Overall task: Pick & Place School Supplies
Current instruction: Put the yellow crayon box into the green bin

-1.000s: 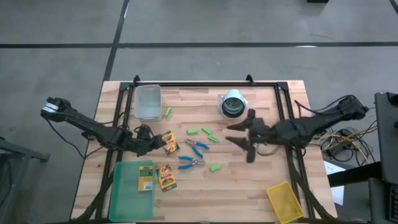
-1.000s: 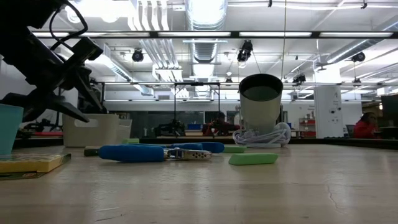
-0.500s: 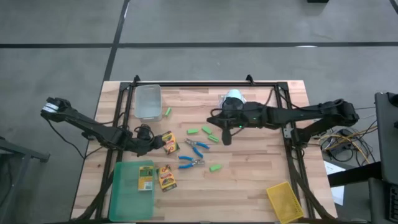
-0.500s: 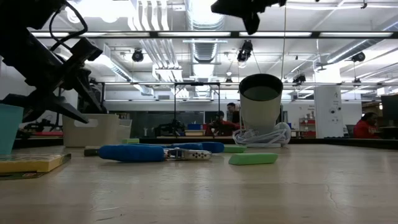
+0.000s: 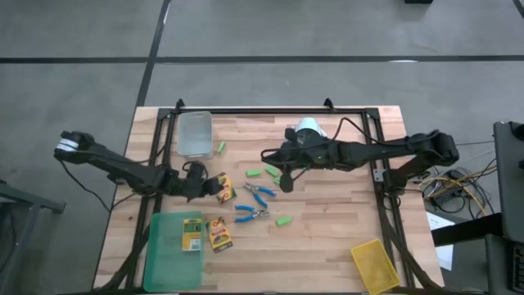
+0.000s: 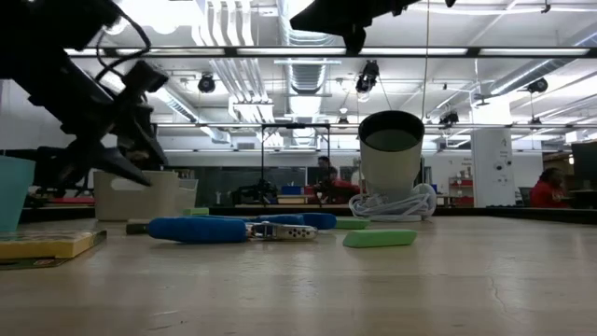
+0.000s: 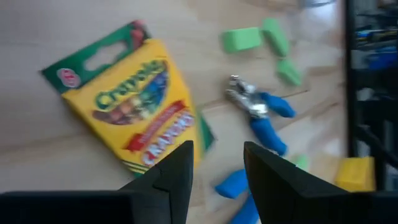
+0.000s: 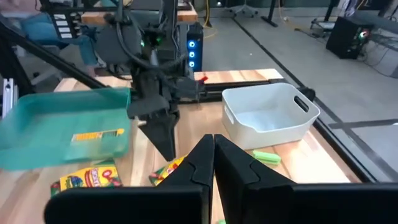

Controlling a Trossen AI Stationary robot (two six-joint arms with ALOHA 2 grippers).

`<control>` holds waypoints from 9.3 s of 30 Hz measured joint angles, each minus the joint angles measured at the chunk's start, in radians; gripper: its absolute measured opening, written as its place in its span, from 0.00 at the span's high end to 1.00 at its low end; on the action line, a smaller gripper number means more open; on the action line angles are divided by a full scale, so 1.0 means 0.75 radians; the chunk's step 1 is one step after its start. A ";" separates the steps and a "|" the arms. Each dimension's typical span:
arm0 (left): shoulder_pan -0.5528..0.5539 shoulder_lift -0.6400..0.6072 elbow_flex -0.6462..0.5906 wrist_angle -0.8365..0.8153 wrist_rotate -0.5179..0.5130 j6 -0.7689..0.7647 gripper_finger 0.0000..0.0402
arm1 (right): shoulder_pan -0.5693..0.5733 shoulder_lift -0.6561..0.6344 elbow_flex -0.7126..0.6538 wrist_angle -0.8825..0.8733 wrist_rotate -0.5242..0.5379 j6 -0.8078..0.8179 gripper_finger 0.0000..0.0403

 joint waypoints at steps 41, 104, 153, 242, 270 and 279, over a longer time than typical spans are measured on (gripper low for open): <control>0.415 1.189 0.911 0.112 0.692 0.768 0.64 | 0.042 -0.420 -0.294 -0.311 0.152 0.247 0.98; 0.424 1.211 1.241 -0.712 0.644 1.920 0.64 | 0.070 -0.170 -0.525 0.211 -0.075 0.386 0.98; 0.373 0.455 0.368 0.074 0.538 -0.116 0.63 | -0.192 0.613 -0.464 1.027 -0.487 0.134 0.98; 0.369 0.708 0.283 0.340 0.409 -0.332 0.63 | -0.223 0.855 -0.184 0.630 -0.484 0.112 0.98; 0.369 0.703 0.282 0.337 0.402 -0.307 0.63 | -0.239 0.854 -0.187 0.582 -0.464 0.145 0.98; 0.369 0.700 0.281 0.337 0.427 -0.309 0.63 | -0.238 0.854 -0.188 0.581 -0.448 0.147 0.98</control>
